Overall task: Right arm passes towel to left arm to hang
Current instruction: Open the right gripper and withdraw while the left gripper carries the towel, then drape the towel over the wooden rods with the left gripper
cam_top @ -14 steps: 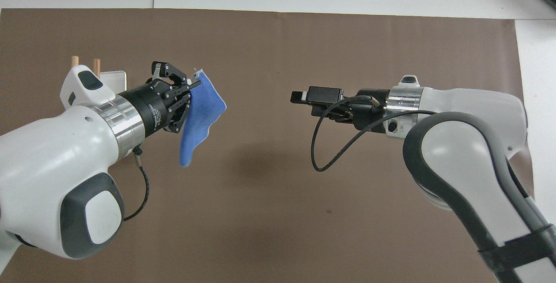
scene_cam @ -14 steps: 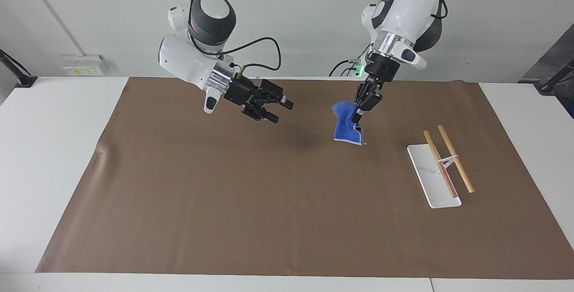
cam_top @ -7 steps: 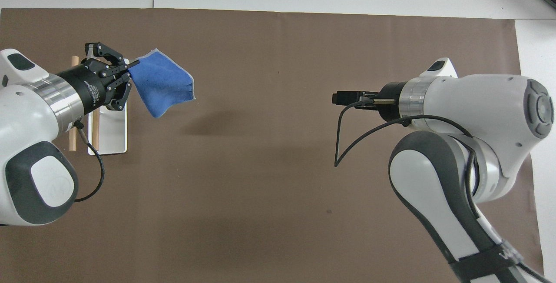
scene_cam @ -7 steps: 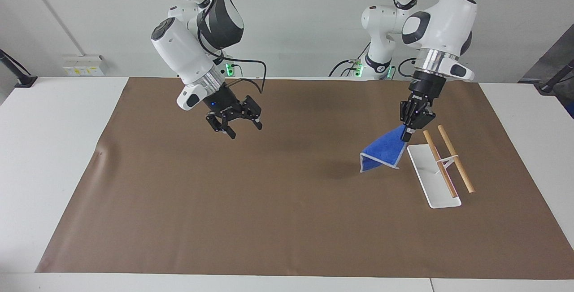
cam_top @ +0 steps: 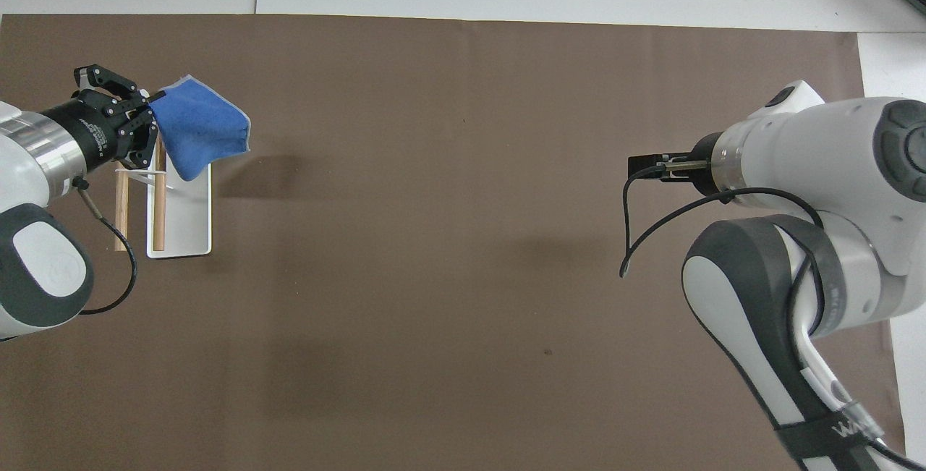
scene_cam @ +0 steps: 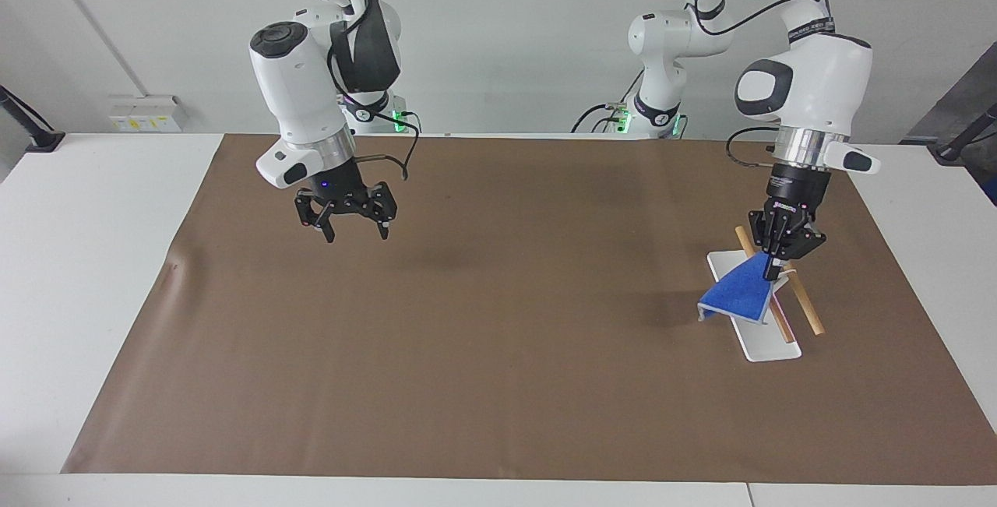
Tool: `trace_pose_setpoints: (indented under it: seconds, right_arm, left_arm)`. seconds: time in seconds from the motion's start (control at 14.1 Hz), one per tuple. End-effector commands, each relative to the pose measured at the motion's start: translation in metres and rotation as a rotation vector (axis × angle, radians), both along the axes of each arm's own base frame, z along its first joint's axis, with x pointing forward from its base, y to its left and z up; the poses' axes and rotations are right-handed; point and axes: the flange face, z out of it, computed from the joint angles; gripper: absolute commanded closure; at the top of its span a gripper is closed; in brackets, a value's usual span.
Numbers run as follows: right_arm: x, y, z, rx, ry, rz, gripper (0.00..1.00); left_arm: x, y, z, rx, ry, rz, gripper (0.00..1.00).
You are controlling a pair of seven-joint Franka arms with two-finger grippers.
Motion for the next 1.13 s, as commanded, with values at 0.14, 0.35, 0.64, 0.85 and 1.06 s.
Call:
trace_pose_setpoints:
  seconds: [0.14,0.35,0.64,0.85,1.06]
  right_arm:
    - [-0.008,-0.03,0.057,-0.054,0.033,-0.053,0.0]
    - [-0.021,-0.04,0.074,-0.061,0.055,-0.063,0.0]
    - [-0.031,-0.07,0.131,-0.065,0.107,-0.108,0.0]
    - [-0.038,-0.095,0.159,-0.071,0.145,-0.119,0.0]
    - [-0.041,-0.095,0.156,-0.068,0.158,-0.098,0.0]
  left_arm:
    - [-0.008,0.067,-0.009,0.001,-0.001,0.121,1.0]
    - [-0.023,0.112,-0.024,0.003,0.031,0.199,1.0]
    - [-0.034,0.164,-0.026,-0.001,0.037,0.296,1.0]
    - [-0.042,0.172,-0.042,0.0,0.068,0.309,1.0]
    - [-0.041,0.175,-0.049,-0.002,0.078,0.312,0.96]
